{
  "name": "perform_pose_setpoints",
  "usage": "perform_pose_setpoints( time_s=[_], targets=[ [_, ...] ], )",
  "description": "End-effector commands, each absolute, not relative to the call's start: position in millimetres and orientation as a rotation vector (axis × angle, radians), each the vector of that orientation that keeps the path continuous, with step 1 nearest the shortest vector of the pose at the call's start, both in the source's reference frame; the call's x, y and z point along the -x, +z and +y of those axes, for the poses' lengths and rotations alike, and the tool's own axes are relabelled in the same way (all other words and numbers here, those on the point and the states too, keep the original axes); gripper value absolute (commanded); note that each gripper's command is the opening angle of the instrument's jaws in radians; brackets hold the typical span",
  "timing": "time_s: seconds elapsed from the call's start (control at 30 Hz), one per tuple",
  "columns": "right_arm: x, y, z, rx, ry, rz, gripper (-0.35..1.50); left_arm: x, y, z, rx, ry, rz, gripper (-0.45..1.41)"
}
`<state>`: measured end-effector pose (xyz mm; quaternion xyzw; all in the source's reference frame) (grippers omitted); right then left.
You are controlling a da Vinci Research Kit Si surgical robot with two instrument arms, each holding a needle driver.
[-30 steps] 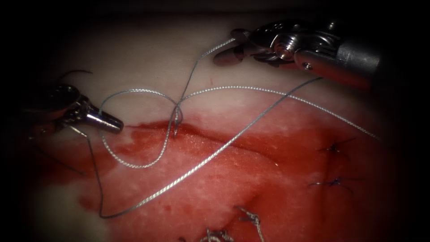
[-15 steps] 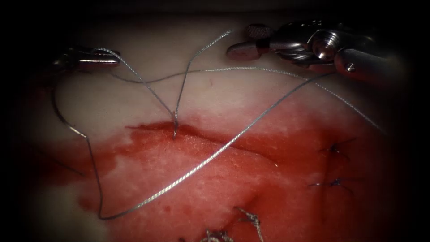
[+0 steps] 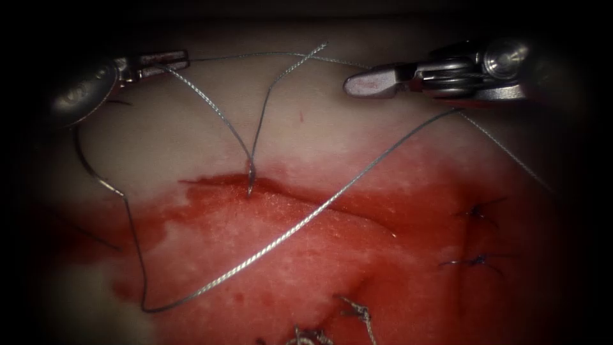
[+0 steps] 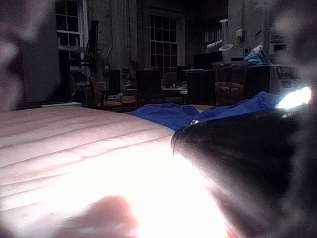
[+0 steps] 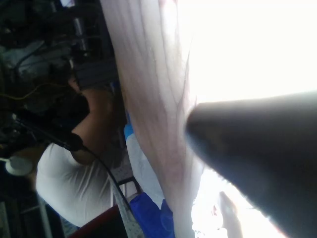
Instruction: Wound Closure
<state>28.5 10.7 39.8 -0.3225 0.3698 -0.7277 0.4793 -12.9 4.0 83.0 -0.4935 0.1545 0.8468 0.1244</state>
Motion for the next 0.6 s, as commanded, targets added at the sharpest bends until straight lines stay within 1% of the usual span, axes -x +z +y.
perform_pose_setpoints(
  time_s=[0.03,0.13,0.17,0.23,0.27,0.3,0.37,0.4,0.5,0.6],
  targets=[
    [-29.9,39.5,11.1,0.792,-1.807,0.909,1.11,13.0,81.3,5.6,1.482,2.395,0.518,-0.45],
    [-30.7,40.2,10.5,0.794,-1.829,0.913,1.06,13.6,80.1,5.6,1.561,2.301,0.541,-0.45],
    [-31.1,40.4,10.5,0.798,-1.828,0.91,1.0,13.9,79.6,5.5,1.573,2.295,0.544,-0.45],
    [-32.3,41.3,11.1,0.869,-1.858,0.871,0.78,14.9,79.3,5.2,1.605,2.268,0.5,-0.45],
    [-32.5,41.5,11.2,0.893,-1.866,0.864,0.76,15.1,79.4,5.1,1.612,2.268,0.498,-0.45],
    [-32.7,41.7,11.2,0.914,-1.877,0.857,0.69,15.2,79.7,5.0,1.616,2.261,0.489,-0.45],
    [-33.1,42.3,11.2,0.97,-1.928,0.83,0.04,15.3,80.1,4.8,1.62,2.255,0.491,-0.45],
    [-33.3,42.7,11.2,1.002,-1.975,0.805,-0.35,15.4,80.3,4.8,1.622,2.257,0.48,-0.45],
    [-34.4,44.2,11.0,1.04,-1.99,0.824,-0.35,15.7,80.9,4.7,1.624,2.246,0.447,-0.45],
    [-35.9,46.1,10.3,1.176,-1.983,0.952,-0.35,15.8,81.2,4.8,1.624,2.233,0.433,-0.45]
  ],
)
